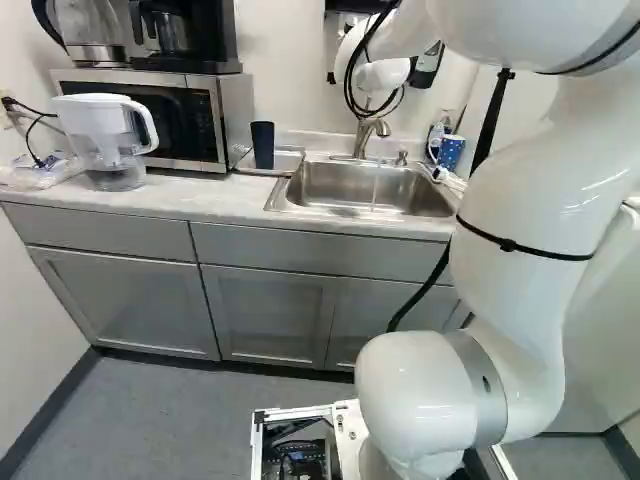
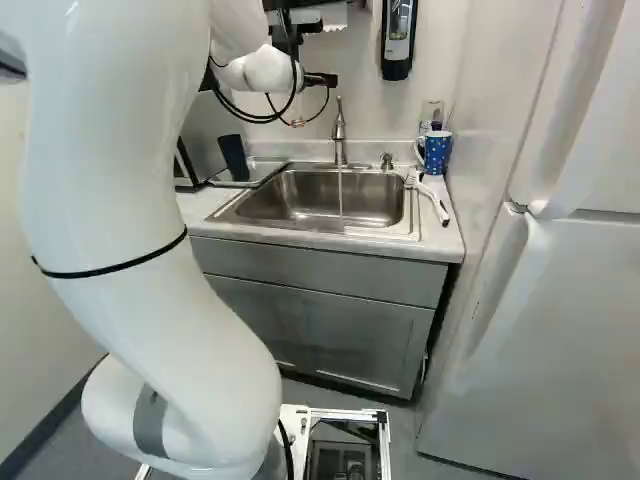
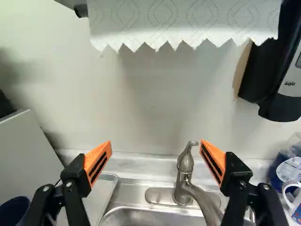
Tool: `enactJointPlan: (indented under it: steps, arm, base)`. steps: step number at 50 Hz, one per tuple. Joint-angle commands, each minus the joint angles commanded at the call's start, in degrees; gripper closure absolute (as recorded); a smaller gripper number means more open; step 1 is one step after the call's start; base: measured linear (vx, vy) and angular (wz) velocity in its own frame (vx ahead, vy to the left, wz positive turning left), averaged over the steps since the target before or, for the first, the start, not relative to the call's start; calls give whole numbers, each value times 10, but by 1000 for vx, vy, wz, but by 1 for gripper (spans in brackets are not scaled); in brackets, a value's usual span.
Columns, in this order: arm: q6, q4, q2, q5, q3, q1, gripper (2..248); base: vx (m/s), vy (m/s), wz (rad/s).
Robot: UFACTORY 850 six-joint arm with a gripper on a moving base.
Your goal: Rinse the cup and place it in the tray
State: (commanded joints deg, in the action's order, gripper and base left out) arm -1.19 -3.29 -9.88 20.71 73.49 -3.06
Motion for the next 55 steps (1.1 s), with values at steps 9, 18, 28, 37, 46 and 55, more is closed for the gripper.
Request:
enactJointPlan:
  steps: [9, 18, 28, 37, 46, 55]
  arm:
    - [0, 0, -12, 0, 13, -4, 3]
    - [0, 0, -24, 0, 32, -8, 3]
    - [0, 0, -41, -11, 62, -12, 3]
    - [0, 0, -48, -33, 80, -13, 3]
    - [0, 0, -46, -60, 88, -13, 3]
    - [0, 0, -44, -86, 97, -13, 3]
  base:
    - [0, 0, 0]
    - [0, 0, 0]
    - [0, 0, 0]
    - [0, 0, 0]
    - [0, 0, 0]
    - [0, 0, 0]
